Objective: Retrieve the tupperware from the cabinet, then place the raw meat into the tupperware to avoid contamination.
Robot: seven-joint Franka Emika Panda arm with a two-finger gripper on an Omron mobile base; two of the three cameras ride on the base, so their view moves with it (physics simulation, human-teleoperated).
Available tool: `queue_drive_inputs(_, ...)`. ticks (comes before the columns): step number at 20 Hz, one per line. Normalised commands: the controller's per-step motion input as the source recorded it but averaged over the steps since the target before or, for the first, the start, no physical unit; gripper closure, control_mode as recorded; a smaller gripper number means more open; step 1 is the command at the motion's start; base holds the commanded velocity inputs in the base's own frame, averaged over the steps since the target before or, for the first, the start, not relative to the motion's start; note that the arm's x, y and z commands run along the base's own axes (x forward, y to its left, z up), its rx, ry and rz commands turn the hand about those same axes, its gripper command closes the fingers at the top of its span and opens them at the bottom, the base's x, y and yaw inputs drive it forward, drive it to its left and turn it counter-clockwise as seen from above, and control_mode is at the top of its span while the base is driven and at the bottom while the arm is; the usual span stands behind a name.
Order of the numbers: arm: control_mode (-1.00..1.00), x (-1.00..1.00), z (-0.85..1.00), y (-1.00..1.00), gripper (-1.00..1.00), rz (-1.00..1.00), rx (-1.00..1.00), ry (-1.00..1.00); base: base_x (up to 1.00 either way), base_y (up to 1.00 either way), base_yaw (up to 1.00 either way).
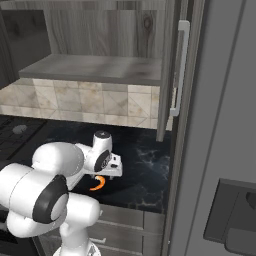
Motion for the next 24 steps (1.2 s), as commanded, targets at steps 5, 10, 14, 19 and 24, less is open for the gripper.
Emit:
queue_drive_inputs(5,-1.00,-0.01,-0.26,0.01,-1.00,0.00,-0.05,0.00,0.00,0.00,0.00)
queue_drive_inputs(10,-1.00,-0.16,-0.38,-0.04,-1.00,0.00,-0.02,0.00,0.00,0.00,0.00)
queue_drive_inputs(14,-1.00,-0.04,-0.05,-0.01,-1.00,0.00,0.00,0.00,0.00,0.00,0.00)
queue_drive_inputs(19,-1.00,-0.07,0.06,0.00,-1.00,0.00,0.01,-0.04,0.00,0.00,0.00)
queue_drive_inputs(24,-1.00,-0.25,0.16,0.00,-1.00,0.00,0.01,-0.11,0.00,0.00,0.00)
